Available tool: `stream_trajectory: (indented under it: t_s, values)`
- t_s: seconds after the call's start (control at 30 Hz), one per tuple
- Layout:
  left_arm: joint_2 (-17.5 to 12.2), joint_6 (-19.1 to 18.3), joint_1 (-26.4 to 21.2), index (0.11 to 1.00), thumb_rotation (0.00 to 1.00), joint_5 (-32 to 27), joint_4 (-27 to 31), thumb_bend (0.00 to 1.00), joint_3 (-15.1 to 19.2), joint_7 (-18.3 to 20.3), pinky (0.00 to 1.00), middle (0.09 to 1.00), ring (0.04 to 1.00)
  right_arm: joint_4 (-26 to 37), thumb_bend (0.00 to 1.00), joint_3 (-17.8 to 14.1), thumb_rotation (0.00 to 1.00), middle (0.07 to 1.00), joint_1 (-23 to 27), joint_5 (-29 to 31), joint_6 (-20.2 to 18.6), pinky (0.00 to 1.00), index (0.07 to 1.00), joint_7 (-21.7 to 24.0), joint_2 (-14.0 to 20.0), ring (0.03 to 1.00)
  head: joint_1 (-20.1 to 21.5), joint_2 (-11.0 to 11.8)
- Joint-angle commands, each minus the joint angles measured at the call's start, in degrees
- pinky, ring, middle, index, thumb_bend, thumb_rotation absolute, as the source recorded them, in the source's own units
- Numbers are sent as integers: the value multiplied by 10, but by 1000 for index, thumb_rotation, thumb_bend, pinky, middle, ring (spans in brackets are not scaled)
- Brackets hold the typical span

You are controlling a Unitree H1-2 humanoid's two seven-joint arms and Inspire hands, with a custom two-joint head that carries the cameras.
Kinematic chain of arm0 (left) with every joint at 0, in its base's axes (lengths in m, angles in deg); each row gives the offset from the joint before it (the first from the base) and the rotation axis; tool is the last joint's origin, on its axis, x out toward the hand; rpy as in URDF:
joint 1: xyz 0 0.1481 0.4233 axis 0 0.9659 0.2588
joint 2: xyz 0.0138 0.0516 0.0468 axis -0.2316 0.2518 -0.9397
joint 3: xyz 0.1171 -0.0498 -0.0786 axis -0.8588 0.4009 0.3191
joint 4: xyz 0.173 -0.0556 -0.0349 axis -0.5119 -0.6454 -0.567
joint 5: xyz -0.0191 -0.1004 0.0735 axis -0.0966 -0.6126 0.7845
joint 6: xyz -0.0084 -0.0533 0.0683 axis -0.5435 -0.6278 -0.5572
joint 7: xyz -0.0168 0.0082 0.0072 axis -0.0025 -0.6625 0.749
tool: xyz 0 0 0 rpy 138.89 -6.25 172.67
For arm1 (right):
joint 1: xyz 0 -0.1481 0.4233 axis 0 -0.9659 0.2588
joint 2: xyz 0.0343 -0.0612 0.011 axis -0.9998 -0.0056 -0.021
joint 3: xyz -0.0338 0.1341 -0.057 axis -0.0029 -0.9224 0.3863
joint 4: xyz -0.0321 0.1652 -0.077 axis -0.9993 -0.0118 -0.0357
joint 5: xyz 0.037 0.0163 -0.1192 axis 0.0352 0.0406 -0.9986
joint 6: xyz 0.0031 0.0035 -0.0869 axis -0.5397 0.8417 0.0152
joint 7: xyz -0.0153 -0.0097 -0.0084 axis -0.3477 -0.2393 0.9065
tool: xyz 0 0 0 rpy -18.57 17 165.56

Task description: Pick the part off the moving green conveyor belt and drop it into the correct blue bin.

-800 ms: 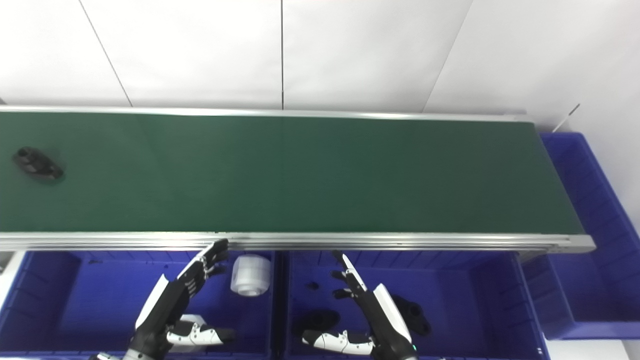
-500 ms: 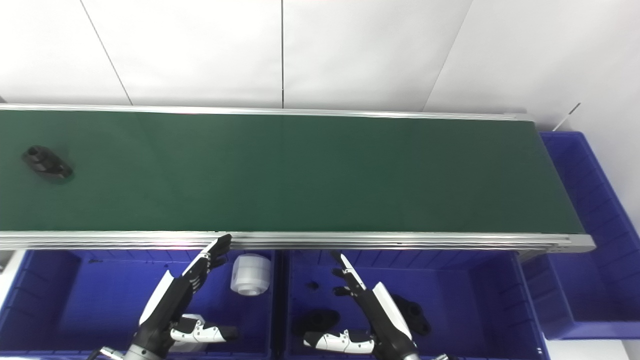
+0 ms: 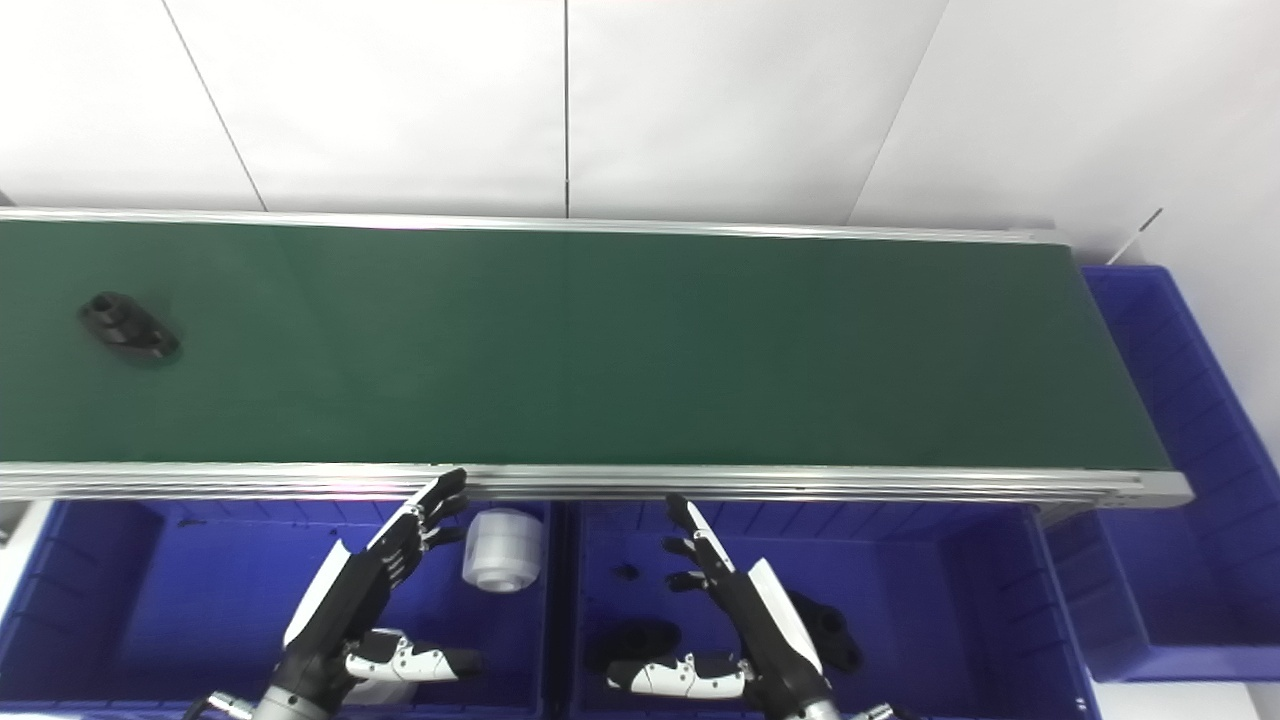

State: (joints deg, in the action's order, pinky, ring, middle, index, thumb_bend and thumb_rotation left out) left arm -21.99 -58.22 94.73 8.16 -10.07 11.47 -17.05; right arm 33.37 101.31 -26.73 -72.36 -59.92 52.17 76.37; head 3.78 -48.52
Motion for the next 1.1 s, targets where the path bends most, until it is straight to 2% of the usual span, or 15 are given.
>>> stream_trajectory:
  t_s: [0.0, 0.1, 0.33, 0.5, 0.57, 0.73, 0.9, 0.93, 0.97, 1.0, 1.07]
  values:
    - [1, 14, -2, 914, 332, 5, 11, 842, 3, 2, 815, 946, 906, 14, 799, -5, 246, 951, 0, 12, 6, 724, 1000, -7, -5, 871, -1, 0]
    - [1, 14, -1, 913, 341, 12, 12, 834, 4, 2, 807, 944, 903, 14, 805, -6, 275, 951, 1, 5, 10, 721, 1000, -10, -5, 868, -1, 2]
    - [3, 15, -3, 909, 362, 13, 8, 841, 3, 5, 808, 938, 900, 6, 819, -7, 346, 982, 2, -14, 39, 801, 1000, -28, -3, 922, -4, 9]
    - [5, 15, -4, 902, 364, 14, 6, 855, 3, 3, 820, 933, 903, 2, 845, -7, 409, 987, 4, -27, 42, 896, 1000, -38, -2, 958, -5, 14]
    - [6, 15, -5, 901, 366, 15, 2, 855, 1, 2, 821, 933, 903, -1, 847, -7, 419, 993, 4, -29, 43, 900, 1000, -39, 0, 964, -9, 20]
    - [10, 16, -14, 899, 371, 32, -21, 848, -17, -16, 830, 932, 908, -6, 847, -13, 416, 994, -1, -15, 90, 904, 1000, -55, 4, 959, -65, 60]
    - [19, 16, -16, 890, 379, 46, -36, 860, -35, -39, 835, 923, 908, 10, 813, -30, 409, 955, 2, -16, 160, 830, 994, -78, 10, 913, -115, 95]
    - [20, 16, -16, 889, 385, 48, -40, 867, -37, -42, 840, 927, 913, 13, 804, -34, 390, 941, 4, -13, 170, 791, 978, -82, 10, 891, -115, 95]
    - [23, 16, -18, 888, 385, 51, -45, 868, -41, -45, 843, 928, 916, 20, 803, -41, 390, 935, 8, -10, 173, 780, 972, -86, 9, 885, -126, 108]
    - [24, 16, -19, 887, 381, 52, -48, 868, -43, -48, 846, 929, 920, 25, 805, -46, 401, 931, 11, -8, 175, 778, 970, -88, 9, 884, -126, 108]
    - [27, 16, -25, 884, 375, 52, -59, 871, -51, -57, 851, 928, 925, 33, 805, -58, 396, 917, 27, 7, 181, 779, 963, -90, 9, 876, -137, 122]
